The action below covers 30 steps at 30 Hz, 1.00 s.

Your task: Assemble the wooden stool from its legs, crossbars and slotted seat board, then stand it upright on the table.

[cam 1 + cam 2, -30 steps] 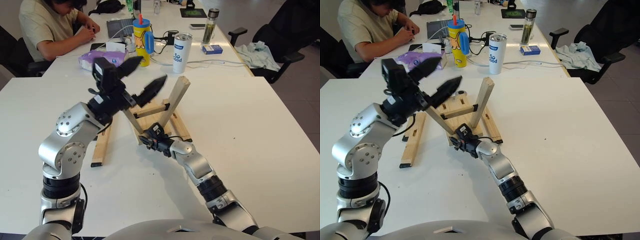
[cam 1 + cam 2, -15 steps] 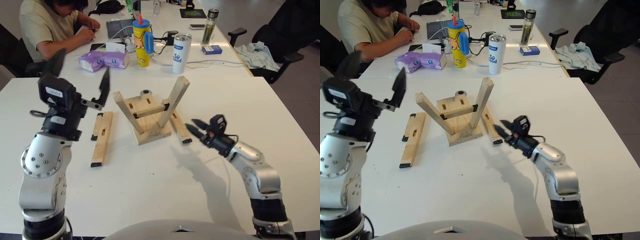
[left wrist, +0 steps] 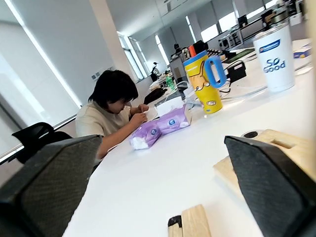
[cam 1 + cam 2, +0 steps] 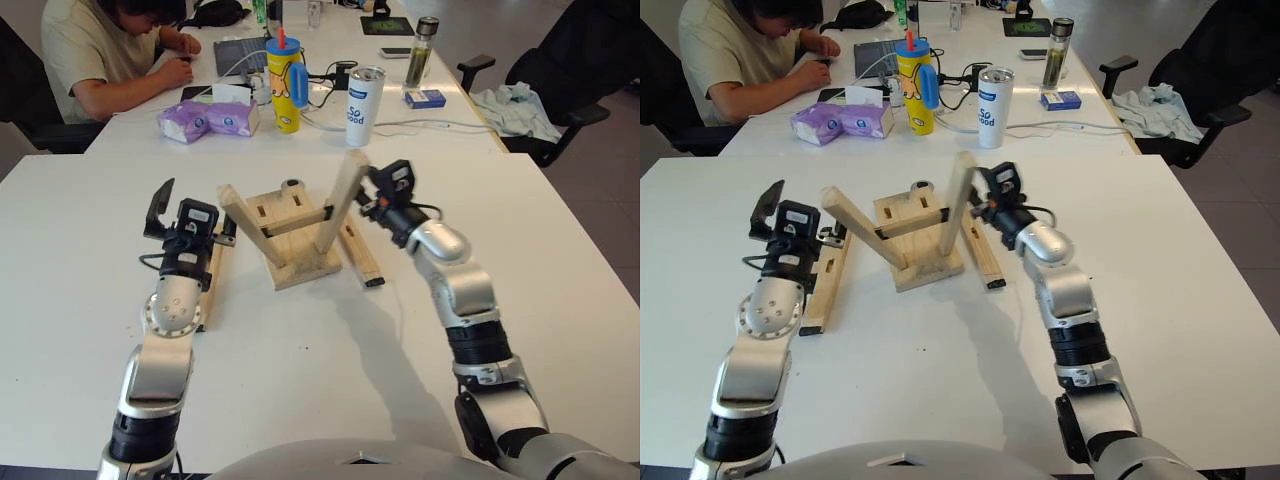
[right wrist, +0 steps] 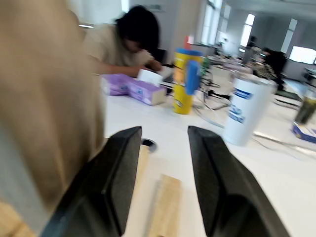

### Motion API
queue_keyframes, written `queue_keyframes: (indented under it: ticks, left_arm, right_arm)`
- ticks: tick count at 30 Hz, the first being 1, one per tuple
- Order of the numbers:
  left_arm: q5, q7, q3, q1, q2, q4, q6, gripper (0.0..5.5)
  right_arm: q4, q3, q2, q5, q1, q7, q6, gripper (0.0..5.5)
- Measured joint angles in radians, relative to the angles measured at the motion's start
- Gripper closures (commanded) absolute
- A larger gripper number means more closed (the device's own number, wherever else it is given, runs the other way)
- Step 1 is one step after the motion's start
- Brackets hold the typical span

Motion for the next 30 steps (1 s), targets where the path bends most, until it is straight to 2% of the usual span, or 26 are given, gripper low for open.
queue_keyframes:
  ticks: [7, 12, 14, 16, 18, 23, 30]
  left_arm:
    - [-0.015, -0.048, 0.061, -0.001, 0.020, 0.011, 0.023, 0.88]
    - [-0.064, -0.119, 0.207, -0.001, 0.128, 0.137, -0.001, 0.88]
    - [-0.080, -0.150, 0.222, -0.005, 0.146, 0.170, -0.020, 0.88]
    - [-0.145, -0.283, 0.226, -0.033, 0.237, 0.286, -0.064, 0.88]
    - [-0.170, -0.346, 0.245, -0.072, 0.301, 0.382, -0.105, 0.88]
    - [-0.184, -0.382, 0.279, -0.176, 0.399, 0.545, -0.199, 0.88]
    - [-0.207, -0.392, 0.326, -0.211, 0.460, 0.656, -0.266, 0.88]
  right_arm:
    - [-0.100, 0.036, -0.041, 0.003, 0.107, 0.062, 0.028, 3.77]
    - [-0.038, 0.001, -0.062, 0.001, 0.089, 0.063, 0.039, 3.77]
    - [-0.015, -0.006, -0.061, 0.001, 0.073, 0.063, 0.033, 3.77]
    - [0.071, -0.010, -0.062, -0.012, 0.014, 0.060, 0.003, 3.77]
    - [0.134, -0.012, -0.062, -0.028, -0.031, 0.069, -0.039, 3.77]
    - [0.146, 0.061, -0.049, -0.027, -0.077, 0.199, -0.123, 3.77]
    - [0.041, 0.122, -0.051, 0.002, -0.043, 0.317, -0.124, 3.77]
